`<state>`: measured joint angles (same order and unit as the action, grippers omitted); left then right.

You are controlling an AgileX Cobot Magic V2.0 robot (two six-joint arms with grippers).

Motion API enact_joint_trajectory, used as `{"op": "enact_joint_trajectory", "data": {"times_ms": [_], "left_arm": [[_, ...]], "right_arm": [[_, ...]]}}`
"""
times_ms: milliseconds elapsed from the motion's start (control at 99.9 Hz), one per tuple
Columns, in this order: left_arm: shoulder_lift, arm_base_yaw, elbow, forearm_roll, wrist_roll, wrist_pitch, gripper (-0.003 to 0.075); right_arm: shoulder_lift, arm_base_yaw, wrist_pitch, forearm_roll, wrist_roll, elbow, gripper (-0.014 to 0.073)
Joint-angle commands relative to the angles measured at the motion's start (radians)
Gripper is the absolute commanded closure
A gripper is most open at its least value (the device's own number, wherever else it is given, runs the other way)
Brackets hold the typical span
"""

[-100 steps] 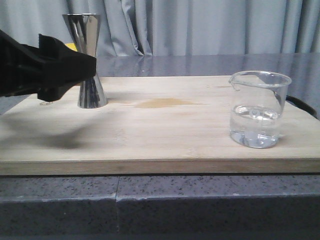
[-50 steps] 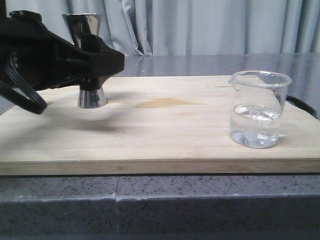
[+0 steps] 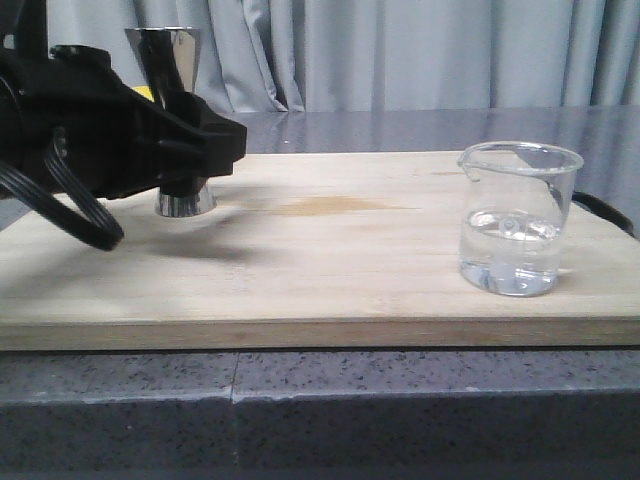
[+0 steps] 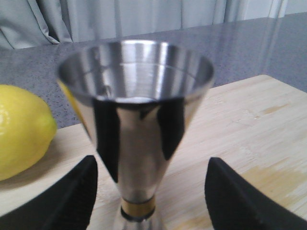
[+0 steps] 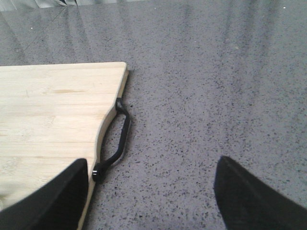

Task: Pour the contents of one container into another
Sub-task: 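Lift the jigger with the left gripper and hold it up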

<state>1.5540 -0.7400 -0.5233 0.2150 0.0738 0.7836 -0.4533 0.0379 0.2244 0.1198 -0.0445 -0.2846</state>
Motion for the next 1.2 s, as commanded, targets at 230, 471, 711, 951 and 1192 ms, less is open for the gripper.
{"op": "enact_joint_trajectory", "data": {"times_ms": [230,471,711,951,1192], "left_arm": [[-0.017,-0.002,-0.026,-0.011,-0.009,0.117,0.0432],[-0.017,-0.002,-0.026,-0.011,-0.009,0.129,0.0650],[-0.017,-0.002,-0.026,-0.011,-0.009,0.178,0.0739],[-0.042,-0.006,-0.026,-0.014,-0.012,0.204,0.0739],[-0.161,-0.006,-0.026,-0.016,-0.060,0.122,0.0739]], "right_arm": [[-0.002,0.001,-0.085,0.002,-0.007,-0.028,0.0095],[-0.002,0.001,-0.085,0.002,-0.007,-0.028,0.0095],[-0.002,0.001,-0.082,0.002,-0.007,-0.028,0.0095],[-0.002,0.001,-0.038,0.002,-0.007,-0.028,0.0095],[-0.002,0.066,-0.017,0.008,-0.021,-0.028,0.0095]]}}
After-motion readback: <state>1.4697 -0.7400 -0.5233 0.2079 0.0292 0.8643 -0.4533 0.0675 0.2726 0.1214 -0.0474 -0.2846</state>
